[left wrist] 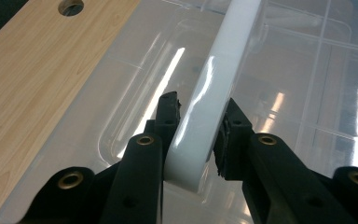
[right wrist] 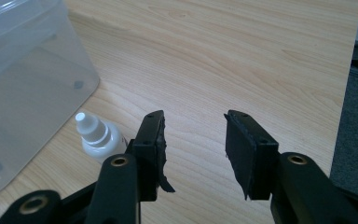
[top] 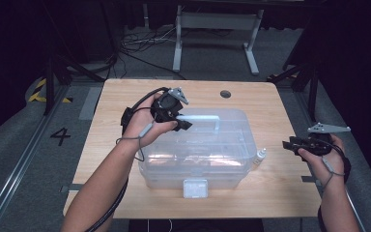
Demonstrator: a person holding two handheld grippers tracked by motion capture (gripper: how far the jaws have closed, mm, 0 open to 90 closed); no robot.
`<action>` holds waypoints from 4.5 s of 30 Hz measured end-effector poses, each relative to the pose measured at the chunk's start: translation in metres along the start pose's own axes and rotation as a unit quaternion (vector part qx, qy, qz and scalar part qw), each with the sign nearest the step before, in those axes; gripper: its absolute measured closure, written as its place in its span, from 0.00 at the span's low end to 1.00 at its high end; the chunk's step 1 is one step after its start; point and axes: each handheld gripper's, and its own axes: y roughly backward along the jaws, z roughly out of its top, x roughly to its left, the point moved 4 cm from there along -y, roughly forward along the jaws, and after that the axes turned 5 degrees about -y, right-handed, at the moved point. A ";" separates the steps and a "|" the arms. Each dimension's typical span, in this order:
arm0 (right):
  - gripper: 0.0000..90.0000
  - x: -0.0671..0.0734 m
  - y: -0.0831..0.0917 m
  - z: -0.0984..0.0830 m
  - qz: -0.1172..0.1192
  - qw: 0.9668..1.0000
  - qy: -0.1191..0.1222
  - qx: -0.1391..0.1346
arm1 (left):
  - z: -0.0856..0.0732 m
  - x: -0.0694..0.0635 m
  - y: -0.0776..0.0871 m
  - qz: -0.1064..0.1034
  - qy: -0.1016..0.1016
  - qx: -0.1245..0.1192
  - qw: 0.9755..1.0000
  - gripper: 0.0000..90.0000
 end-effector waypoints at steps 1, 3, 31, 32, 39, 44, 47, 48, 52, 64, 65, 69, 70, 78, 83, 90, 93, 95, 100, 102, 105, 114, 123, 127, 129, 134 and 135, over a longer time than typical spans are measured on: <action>0.65 0.001 0.001 0.001 0.001 1.000 0.001 -0.002 | 0.001 0.001 0.001 0.000 0.000 0.003 1.000 0.82; 0.65 0.002 0.002 0.001 0.002 1.000 0.000 -0.003 | 0.002 0.003 0.001 0.000 0.000 0.003 1.000 0.82; 0.96 0.061 0.039 0.018 0.075 0.995 0.057 -0.043 | 0.026 0.040 0.006 -0.013 0.032 0.029 0.999 0.80; 0.96 0.063 0.039 0.019 0.077 0.994 0.061 -0.044 | 0.026 0.041 0.006 -0.014 0.033 0.031 0.999 0.80; 0.96 0.084 0.042 0.021 0.098 0.990 0.089 -0.042 | 0.031 0.049 0.006 -0.012 0.033 0.043 0.998 0.81; 0.99 0.097 0.041 0.022 0.119 0.986 0.107 -0.037 | 0.032 0.054 0.005 -0.018 0.041 0.038 0.998 0.81; 1.00 0.107 0.041 0.022 0.142 0.982 0.117 -0.034 | 0.032 0.056 0.004 -0.020 0.046 0.032 0.998 0.80; 1.00 0.114 0.040 0.022 0.163 0.979 0.121 -0.031 | 0.032 0.056 0.004 -0.020 0.045 0.033 0.998 0.80; 1.00 0.124 0.036 0.021 0.191 0.973 0.126 -0.029 | 0.032 0.057 0.004 -0.019 0.043 0.035 0.998 0.80; 1.00 0.138 0.024 0.025 0.231 0.964 0.112 -0.068 | 0.032 0.057 0.004 -0.020 0.044 0.036 0.998 0.80; 1.00 0.138 0.024 0.026 0.230 0.964 0.112 -0.071 | 0.032 0.057 0.005 -0.020 0.044 0.036 0.998 0.80; 1.00 0.140 0.026 0.027 0.227 0.964 0.114 -0.080 | 0.032 0.056 0.005 -0.018 0.044 0.035 0.998 0.80; 1.00 0.140 0.026 0.027 0.228 0.964 0.113 -0.081 | 0.032 0.056 0.005 -0.018 0.044 0.036 0.998 0.80; 1.00 0.138 0.026 0.028 0.229 0.964 0.101 -0.088 | 0.036 0.047 0.011 -0.010 0.023 0.044 0.999 0.81; 1.00 0.138 0.026 0.028 0.225 0.965 0.101 -0.088 | 0.036 0.045 0.013 -0.010 0.023 0.038 0.999 0.80; 1.00 0.139 0.025 0.029 0.225 0.965 0.103 -0.087 | 0.037 0.045 0.016 0.003 0.024 0.018 1.000 0.77; 1.00 0.140 0.024 0.030 0.225 0.965 0.108 -0.084 | 0.039 0.041 0.017 0.018 0.017 0.025 0.999 0.63; 1.00 0.140 0.024 0.030 0.228 0.964 0.105 -0.087 | 0.042 0.039 0.022 0.046 0.010 0.011 0.999 0.54; 1.00 0.141 0.023 0.033 0.228 0.964 0.110 -0.087 | 0.046 0.035 0.044 0.057 0.012 -0.034 0.998 0.46; 1.00 0.142 0.023 0.035 0.229 0.963 0.110 -0.089 | 0.046 0.032 0.052 0.055 0.017 -0.047 0.997 0.48; 1.00 0.141 0.022 0.036 0.229 0.963 0.111 -0.091 | 0.045 0.029 0.060 0.058 0.018 -0.053 0.997 0.50; 1.00 0.140 0.023 0.047 0.221 0.964 0.106 -0.102 | 0.037 0.016 0.086 0.059 0.024 -0.076 0.995 0.75; 1.00 0.138 0.024 0.059 0.213 0.965 0.102 -0.116 | 0.025 0.003 0.107 0.050 0.017 -0.098 0.994 0.99; 1.00 0.137 0.024 0.065 0.209 0.965 0.099 -0.122 | 0.019 -0.004 0.113 0.050 0.016 -0.108 0.993 1.00; 1.00 0.136 0.024 0.069 0.208 0.965 0.097 -0.127 | 0.012 -0.008 0.117 0.045 0.016 -0.116 0.992 1.00; 1.00 0.135 0.023 0.074 0.205 0.965 0.095 -0.134 | 0.000 -0.009 0.119 0.041 0.023 -0.118 0.992 1.00; 1.00 0.135 0.023 0.075 0.204 0.965 0.093 -0.136 | -0.003 -0.009 0.120 0.041 0.025 -0.121 0.991 1.00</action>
